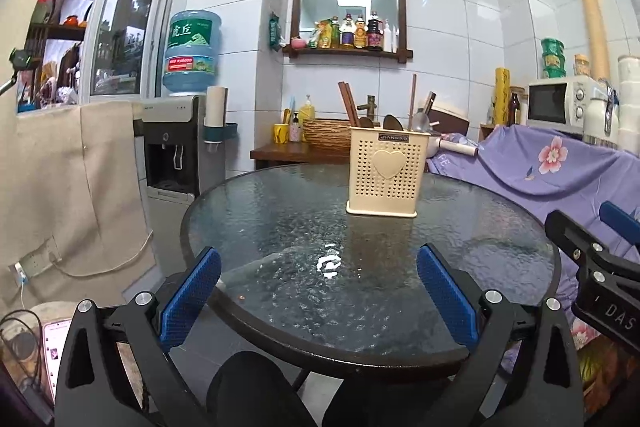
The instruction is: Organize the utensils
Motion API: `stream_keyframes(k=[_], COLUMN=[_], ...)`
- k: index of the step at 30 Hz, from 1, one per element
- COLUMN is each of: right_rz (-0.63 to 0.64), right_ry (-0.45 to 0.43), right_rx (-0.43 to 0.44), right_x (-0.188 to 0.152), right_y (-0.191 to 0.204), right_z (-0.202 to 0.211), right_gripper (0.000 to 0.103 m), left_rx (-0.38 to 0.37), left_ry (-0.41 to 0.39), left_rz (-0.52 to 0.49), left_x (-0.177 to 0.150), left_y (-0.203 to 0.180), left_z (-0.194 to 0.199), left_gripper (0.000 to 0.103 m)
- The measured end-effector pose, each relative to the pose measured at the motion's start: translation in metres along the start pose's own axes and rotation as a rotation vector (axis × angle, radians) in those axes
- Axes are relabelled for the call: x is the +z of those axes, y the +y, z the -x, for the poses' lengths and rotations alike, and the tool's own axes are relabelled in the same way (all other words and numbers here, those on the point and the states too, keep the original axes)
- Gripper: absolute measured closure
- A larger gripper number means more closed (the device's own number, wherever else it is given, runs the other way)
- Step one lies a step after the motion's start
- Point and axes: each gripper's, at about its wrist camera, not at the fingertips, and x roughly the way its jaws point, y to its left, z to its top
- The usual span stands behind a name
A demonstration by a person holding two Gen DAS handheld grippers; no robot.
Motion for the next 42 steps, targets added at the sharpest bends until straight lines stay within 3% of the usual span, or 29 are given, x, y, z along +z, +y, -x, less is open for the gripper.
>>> stream_keyframes(k=[42], right_rz=[0.007], right_ry=[0.009], right_rx=[-0.004], right_x=[0.0051], right_y=[-0.0001], right_z=[-0.0057], right_gripper=[0.008], left_rx=[0.006], left_ry=[0.019], left_rz=[0.018], left_x=[0.0021], left_y=[-0.0021], left_z=[-0.0023], left_gripper=[0.007])
